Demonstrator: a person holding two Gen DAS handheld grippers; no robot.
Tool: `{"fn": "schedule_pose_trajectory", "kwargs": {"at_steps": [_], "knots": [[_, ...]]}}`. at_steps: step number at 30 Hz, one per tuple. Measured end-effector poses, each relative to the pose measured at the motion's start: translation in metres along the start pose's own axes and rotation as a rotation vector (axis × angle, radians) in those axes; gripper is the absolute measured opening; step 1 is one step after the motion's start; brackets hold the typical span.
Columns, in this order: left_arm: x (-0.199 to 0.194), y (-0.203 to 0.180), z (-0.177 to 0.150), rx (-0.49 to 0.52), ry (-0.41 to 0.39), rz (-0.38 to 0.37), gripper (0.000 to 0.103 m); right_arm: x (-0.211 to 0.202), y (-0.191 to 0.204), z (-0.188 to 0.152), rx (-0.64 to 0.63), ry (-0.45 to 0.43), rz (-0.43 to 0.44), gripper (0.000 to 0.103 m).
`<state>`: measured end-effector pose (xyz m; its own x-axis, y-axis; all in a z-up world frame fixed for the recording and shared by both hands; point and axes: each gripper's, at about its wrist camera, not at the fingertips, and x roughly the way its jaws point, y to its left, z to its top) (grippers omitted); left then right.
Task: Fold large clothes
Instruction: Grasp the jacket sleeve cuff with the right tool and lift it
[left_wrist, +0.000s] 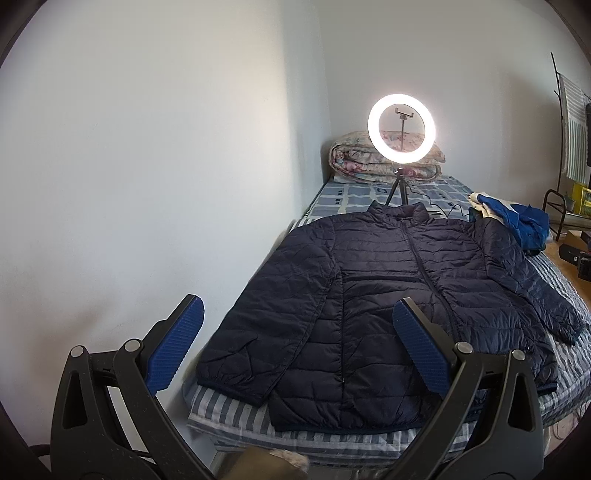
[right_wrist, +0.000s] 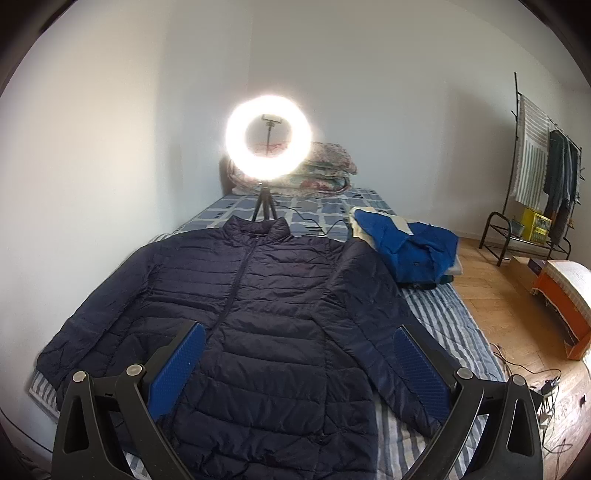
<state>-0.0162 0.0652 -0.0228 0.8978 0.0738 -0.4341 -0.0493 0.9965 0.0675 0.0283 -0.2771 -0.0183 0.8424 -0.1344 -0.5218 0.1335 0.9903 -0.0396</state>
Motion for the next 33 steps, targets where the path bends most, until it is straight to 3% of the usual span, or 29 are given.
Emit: {"fn": "schedule_pose_trajectory", "kwargs": {"at_steps": [5,9,15,19,26,33], "knots": [[-0.005,0.02,-0.021,-0.051,0.017,0.021,0.103,0.009,0.026,0.005,-0.054,-0.005,0.078,0.103],[-0.014,0.031,-0.038,-0.078,0.029,0.023,0.103,0.009,0.048,0.008,-0.082,-0.061,0.254,0.103],[-0.033,0.031,-0.058,-0.062,0.016,0.038,0.103,0.023,0.112,0.018,-0.254,-0.038,0.439,0.103],[-0.034,0.036,-0.071,-0.085,0.051,0.015,0.1,0.042,0.177,0.012,-0.44,0.039,0.587,0.099],[-0.041,0.044,-0.09,-0.129,0.089,-0.018,0.096,0.053,0.297,-0.027,-0.754,0.212,0.838,0.075],[-0.041,0.06,-0.099,-0.17,0.097,-0.008,0.096,0.07,0.377,-0.07,-0.924,0.342,0.926,0.062]]}}
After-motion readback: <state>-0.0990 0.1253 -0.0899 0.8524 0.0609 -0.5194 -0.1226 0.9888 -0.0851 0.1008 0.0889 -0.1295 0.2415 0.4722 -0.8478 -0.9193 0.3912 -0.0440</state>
